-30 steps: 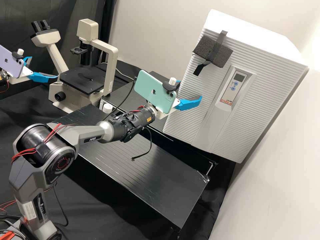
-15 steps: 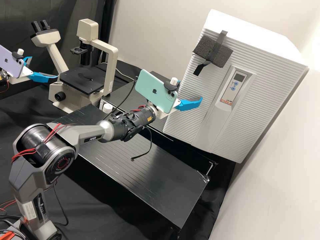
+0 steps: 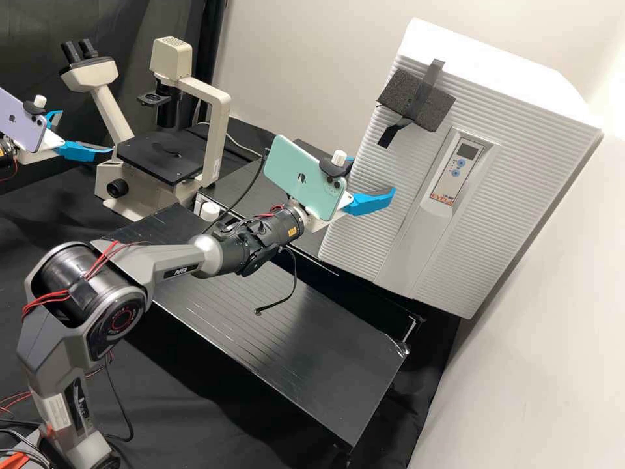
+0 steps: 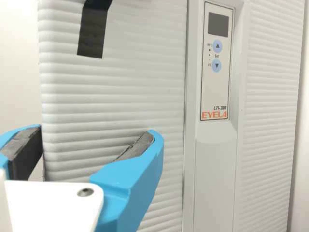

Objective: Open the incubator door.

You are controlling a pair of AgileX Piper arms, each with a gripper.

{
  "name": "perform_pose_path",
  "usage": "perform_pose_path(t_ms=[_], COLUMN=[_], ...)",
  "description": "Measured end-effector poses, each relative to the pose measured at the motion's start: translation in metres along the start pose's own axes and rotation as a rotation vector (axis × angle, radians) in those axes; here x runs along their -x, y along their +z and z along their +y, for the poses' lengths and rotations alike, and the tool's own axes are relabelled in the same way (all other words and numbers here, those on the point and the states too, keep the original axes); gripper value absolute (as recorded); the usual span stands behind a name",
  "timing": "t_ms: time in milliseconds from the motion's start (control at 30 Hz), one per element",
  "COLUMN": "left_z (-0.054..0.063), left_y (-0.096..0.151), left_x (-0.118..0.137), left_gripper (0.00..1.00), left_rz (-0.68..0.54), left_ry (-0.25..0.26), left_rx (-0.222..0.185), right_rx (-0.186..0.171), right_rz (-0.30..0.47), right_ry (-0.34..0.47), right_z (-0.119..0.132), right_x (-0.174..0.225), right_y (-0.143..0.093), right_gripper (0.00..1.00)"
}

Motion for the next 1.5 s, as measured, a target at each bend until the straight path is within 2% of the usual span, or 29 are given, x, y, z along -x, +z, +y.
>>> perform_pose_path(t_ms=[200,367,733,1033,1167,1300,1500], left_z=[0.000,0.000,0.000,0.000,0.000,0.000,0.000], left_y=[0.000,0.000,0.000,0.000,0.000,0.000,0.000], left_x=[0.000,0.000,0.000,0.000,0.000,0.000,0.000], left_gripper=[1.00,1.00,1.00,1.00,1.00,1.00,1.00], left_rz=[0.000,0.000,0.000,0.000,0.000,0.000,0.000], left_ry=[0.000,0.000,0.000,0.000,0.000,0.000,0.000], left_rx=[0.000,0.000,0.000,0.000,0.000,0.000,0.000], right_rx=[0.003,-0.008,0.000,-0.014,-0.043,-0.053,-0.039], right_rz=[-0.002,0.001,0.006,-0.006,0.007,0.009,0.014], right_ry=[0.005,0.003,-0.012,-0.022,-0.012,-0.014,-0.020], right_z=[0.002,0.005,0.008,0.008,0.012,0.013,0.014], right_x=[0.000,0.001,0.003,0.009,0.016,0.026,0.030], right_y=[0.001,0.005,0.010,0.018,0.018,0.019,0.018], right_gripper=[0.00,0.00,0.00,0.00,0.00,0.00,0.00])
